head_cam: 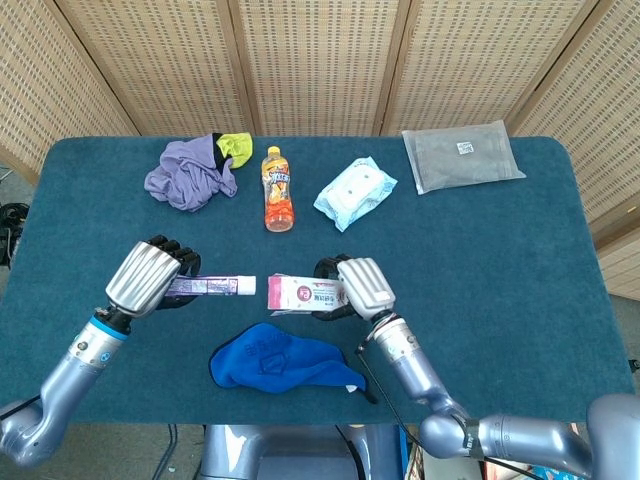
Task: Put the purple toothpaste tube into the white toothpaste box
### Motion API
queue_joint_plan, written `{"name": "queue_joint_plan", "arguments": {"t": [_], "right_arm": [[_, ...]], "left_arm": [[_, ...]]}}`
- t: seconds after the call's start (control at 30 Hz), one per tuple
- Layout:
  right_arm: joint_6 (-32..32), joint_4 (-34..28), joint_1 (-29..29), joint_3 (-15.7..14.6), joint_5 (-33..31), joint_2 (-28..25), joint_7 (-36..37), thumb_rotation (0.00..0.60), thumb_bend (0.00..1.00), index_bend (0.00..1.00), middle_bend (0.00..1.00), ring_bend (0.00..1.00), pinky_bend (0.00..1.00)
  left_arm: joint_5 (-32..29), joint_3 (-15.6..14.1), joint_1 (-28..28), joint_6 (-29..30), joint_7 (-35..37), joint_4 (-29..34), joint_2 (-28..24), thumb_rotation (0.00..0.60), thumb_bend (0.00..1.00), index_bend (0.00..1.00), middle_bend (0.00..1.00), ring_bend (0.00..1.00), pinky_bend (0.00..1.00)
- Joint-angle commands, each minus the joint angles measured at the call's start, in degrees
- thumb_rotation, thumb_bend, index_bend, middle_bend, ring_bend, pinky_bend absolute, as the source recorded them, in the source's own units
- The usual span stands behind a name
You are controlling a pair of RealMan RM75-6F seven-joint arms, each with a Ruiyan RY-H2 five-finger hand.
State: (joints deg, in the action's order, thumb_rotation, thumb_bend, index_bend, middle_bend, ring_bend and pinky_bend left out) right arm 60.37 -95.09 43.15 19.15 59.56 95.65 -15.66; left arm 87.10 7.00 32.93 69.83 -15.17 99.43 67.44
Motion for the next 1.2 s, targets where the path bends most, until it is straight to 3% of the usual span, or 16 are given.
{"name": "queue_joint_plan", "arguments": {"t": [0.03, 0.37, 0.6, 1.2], "right_arm": [[-0.5, 1.7, 1.0, 0.8, -1.3, 1.3, 0.3, 0.600, 0.10, 0.56, 0.52, 0.40, 0.50], [-0.1, 2.8, 1.6, 0.5, -1.3, 2.3, 0.7, 0.600, 0.10, 0.56, 0.52, 0.40, 0.50], [0.6, 1.5, 1.7, 0.2, -1.1, 1.7, 0.2, 0.600, 0.10, 0.56, 0.52, 0.40, 0.50], [0.7, 1.1, 2.0, -0.4, -1.8, 1.7, 0.0, 0.600, 0.10, 0.56, 0.52, 0.40, 0.50]], "left_arm": [[-1.1, -0.4, -0.2, -1.2, -2.0, 2.0, -1.8, 0.600, 0.26, 0.83, 0.65, 0.55, 0.51], [-6.3, -0.1, 0.1, -4.3, -8.6, 5.8, -4.5, 0.600, 0.26, 0.83, 0.65, 0.55, 0.51], [-9.9, 0.4, 1.1, -6.1, -11.3, 7.3, -3.3, 0.600, 0.26, 0.83, 0.65, 0.55, 0.51], [-7.2, 1.0, 2.0, -4.0, -11.0, 7.3, 0.8, 0.600, 0.26, 0.83, 0.65, 0.55, 0.51]]}}
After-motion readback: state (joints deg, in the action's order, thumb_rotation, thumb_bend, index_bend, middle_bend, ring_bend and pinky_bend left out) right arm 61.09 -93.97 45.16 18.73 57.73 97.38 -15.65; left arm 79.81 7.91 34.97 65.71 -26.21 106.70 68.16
